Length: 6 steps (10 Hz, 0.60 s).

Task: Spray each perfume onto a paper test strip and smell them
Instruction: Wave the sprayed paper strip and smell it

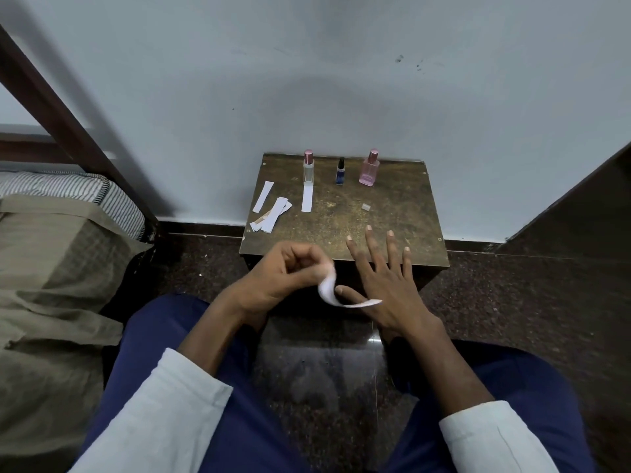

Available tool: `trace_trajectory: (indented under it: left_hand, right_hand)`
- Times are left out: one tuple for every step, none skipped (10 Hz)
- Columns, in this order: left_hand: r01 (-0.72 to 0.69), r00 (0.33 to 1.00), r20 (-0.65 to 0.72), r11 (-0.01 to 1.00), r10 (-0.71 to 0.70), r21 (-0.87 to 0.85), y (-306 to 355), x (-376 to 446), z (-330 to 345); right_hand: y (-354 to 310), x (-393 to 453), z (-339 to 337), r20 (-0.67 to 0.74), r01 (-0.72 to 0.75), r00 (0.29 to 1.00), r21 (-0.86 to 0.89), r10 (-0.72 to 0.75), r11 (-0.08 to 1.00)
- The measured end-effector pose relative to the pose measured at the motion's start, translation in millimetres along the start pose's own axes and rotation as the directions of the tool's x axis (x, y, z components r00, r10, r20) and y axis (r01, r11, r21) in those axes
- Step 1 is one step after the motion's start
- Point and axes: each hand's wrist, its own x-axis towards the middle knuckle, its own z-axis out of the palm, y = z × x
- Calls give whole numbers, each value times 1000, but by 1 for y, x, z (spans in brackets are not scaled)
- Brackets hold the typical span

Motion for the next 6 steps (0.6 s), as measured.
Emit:
trace_trajectory:
  left_hand:
    - [72,997,10,993,-74,89,-3,1,1]
    - [209,976,-196,160,-93,965,-25,6,-14]
    - [299,952,-304,327,-38,896,-33,8,-9]
    - [318,929,-367,413,43,854,-30,12,-8]
    - [344,906,-420,499,45,795,-31,11,-9]
    - [325,910,-412,555,35,766,-31,11,-9]
  right_hand:
    - [-1,0,-1,1,-22,1000,35,22,999]
    - [1,0,3,9,-60,998,102,60,993]
    - [4,3,4,-74,-29,996,276,52,961]
    - [1,2,-11,-107,57,994,652,18,756]
    - [-7,-4,-27,-10,53,997,778,-72,626]
    - [-14,-6,-30,-26,72,996,813,-88,578]
